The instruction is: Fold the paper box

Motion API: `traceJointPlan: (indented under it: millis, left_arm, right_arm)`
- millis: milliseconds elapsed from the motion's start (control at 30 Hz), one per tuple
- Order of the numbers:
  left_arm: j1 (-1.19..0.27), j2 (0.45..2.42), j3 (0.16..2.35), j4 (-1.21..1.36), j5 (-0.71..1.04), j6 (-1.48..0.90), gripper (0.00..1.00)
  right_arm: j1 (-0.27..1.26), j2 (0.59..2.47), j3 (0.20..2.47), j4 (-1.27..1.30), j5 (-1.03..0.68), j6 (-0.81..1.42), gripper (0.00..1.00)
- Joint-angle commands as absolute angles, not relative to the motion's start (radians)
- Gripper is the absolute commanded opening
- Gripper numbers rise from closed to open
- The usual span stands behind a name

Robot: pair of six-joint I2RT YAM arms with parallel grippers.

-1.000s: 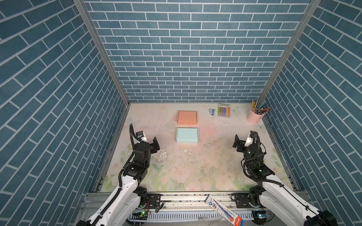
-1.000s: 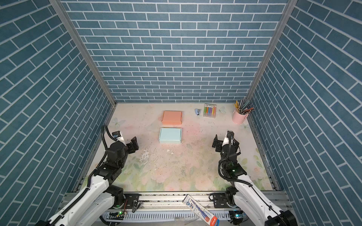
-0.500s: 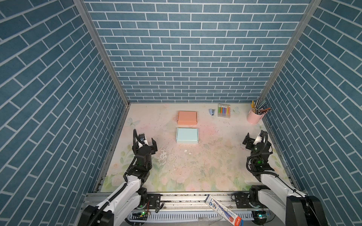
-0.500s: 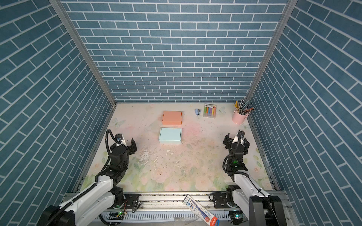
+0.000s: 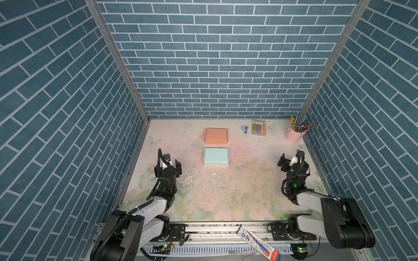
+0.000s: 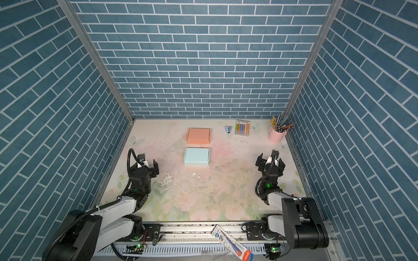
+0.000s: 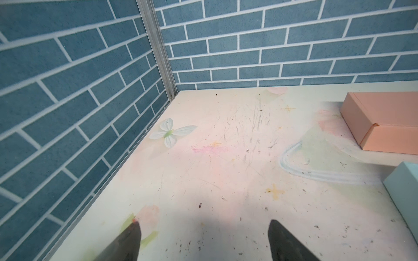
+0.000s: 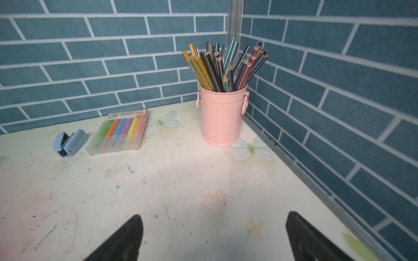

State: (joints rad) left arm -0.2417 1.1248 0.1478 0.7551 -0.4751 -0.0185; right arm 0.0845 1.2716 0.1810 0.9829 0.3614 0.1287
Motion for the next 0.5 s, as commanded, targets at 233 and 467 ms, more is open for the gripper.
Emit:
traceJointPlan:
  millis: [233,467]
  left_arm:
    - [-0.169,1.268,0.210,0.985,-0.359,0.008,0.88]
    - [-0.146,1.351,0.224,1.089,-0.312,0.025,0.88]
  right_arm:
    - [0.060,1.435,0.207,1.199,0.332,0.055,0.98]
    - [0.052,1.461,0.252,1.135,0.279,0.049,0.98]
